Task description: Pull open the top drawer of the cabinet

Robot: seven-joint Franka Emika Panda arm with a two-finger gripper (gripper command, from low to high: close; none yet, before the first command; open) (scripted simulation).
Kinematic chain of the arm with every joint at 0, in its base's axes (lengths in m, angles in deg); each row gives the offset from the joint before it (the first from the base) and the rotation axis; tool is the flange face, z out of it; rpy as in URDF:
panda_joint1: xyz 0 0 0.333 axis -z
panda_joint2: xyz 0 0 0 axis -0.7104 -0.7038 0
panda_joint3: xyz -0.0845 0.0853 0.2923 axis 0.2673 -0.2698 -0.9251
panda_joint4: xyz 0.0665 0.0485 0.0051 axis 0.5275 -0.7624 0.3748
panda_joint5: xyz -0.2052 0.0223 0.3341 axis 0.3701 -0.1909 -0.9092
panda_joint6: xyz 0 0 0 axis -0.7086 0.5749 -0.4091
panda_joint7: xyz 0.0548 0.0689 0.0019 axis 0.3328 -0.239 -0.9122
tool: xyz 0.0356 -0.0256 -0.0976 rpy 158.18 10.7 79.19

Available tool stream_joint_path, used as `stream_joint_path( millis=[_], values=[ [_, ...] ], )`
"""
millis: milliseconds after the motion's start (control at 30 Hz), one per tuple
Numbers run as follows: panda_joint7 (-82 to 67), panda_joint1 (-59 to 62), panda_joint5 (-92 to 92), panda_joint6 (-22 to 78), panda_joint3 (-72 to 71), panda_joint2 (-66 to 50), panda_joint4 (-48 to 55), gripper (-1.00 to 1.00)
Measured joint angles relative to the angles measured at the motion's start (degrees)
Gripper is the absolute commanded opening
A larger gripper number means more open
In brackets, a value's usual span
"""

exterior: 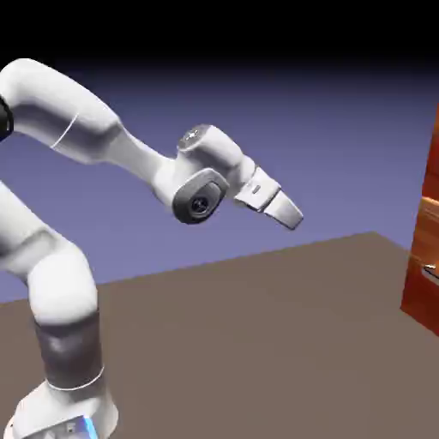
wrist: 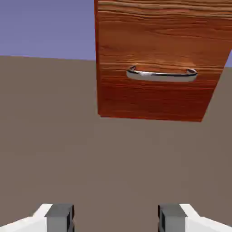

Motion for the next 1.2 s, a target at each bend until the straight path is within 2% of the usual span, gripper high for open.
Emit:
stream_joint_path(
  millis=[1200],
  values=[
    [-80.5,-21.6,-89.7,20.9,63.0,-69.3,45.7,0.00]
  ],
)
